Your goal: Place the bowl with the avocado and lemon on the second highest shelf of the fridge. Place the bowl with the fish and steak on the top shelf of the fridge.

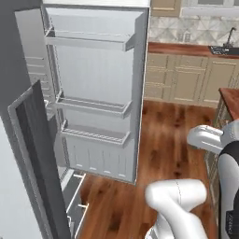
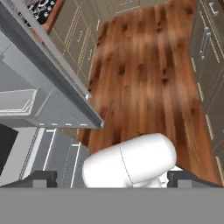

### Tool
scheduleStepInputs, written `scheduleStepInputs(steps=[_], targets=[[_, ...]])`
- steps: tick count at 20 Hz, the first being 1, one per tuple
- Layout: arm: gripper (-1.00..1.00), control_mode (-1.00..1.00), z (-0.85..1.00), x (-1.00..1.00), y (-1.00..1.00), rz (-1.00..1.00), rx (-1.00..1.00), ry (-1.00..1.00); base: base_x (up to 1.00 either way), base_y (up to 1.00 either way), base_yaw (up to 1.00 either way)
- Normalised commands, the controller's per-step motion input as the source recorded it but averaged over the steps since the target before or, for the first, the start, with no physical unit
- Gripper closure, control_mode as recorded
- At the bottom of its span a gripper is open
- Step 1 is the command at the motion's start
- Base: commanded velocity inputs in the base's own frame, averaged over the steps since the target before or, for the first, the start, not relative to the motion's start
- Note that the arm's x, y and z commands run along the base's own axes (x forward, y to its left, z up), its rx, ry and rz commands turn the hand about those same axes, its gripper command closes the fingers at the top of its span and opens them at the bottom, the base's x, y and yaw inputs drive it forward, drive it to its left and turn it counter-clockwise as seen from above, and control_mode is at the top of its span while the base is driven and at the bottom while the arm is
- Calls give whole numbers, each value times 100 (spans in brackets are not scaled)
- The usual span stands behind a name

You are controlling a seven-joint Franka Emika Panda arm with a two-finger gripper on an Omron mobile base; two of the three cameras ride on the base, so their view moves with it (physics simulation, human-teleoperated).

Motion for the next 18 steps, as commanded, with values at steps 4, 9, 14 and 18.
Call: scheduleStepInputs(steps=[4,9,14,18], targets=[[-100,100,0,0,0,0,0,0,5,-100,-57],[-100,100,0,0,0,0,0,0,99,-22,-40],[-100,100,0,0,0,0,0,0,100,18,-21],[-100,100,0,0,0,0,0,0,100,0,-8]])
